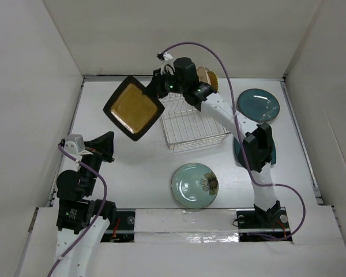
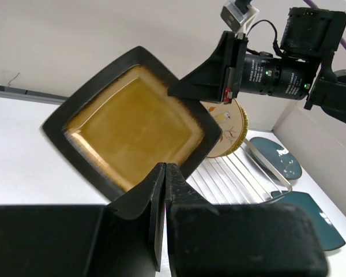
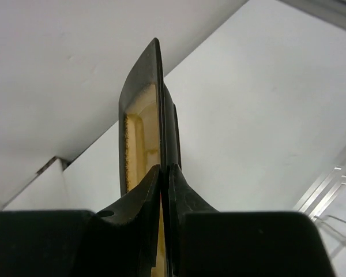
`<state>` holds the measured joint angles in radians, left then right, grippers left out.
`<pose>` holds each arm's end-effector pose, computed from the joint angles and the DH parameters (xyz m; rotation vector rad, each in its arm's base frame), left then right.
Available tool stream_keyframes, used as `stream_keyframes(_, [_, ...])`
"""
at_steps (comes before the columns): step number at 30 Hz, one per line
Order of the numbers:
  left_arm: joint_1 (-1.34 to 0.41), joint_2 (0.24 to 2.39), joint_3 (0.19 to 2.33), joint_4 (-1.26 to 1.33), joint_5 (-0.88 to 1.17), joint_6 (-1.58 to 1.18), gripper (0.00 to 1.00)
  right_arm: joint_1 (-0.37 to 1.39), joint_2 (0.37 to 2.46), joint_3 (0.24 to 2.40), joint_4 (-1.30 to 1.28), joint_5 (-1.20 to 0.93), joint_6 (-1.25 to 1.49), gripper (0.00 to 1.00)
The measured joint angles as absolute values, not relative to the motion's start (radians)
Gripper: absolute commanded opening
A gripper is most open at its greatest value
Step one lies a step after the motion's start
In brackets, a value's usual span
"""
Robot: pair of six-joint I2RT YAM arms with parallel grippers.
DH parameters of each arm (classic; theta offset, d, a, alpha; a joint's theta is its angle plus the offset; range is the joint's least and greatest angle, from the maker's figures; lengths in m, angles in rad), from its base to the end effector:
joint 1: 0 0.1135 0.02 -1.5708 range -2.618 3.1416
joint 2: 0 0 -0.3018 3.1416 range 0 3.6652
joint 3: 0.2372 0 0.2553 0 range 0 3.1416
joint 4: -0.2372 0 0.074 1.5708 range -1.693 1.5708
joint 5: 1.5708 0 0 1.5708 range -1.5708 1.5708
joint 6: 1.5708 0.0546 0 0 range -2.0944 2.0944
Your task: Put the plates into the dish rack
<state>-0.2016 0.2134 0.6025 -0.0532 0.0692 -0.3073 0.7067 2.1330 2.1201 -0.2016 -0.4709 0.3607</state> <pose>0.0513 -0.0143 0.3694 -0.0052 1.2501 -0.4845 0.4019 0.3757 0.3995 -0.6841 1.7960 1.1631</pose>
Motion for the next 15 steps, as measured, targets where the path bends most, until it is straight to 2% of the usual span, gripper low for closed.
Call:
stream_keyframes(8, [-0.202, 0.217, 0.603, -0.053, 0.072, -0.307, 0.01, 0.583, 2.114, 1.948, -0.146, -0.450, 0.442, 0.00])
stream_keyframes(15, [-0.202, 0.219, 0.603, -0.053, 0.076, -0.307, 0.01, 0.400, 2.082, 1.937, -0.148, -0.459, 0.512, 0.00])
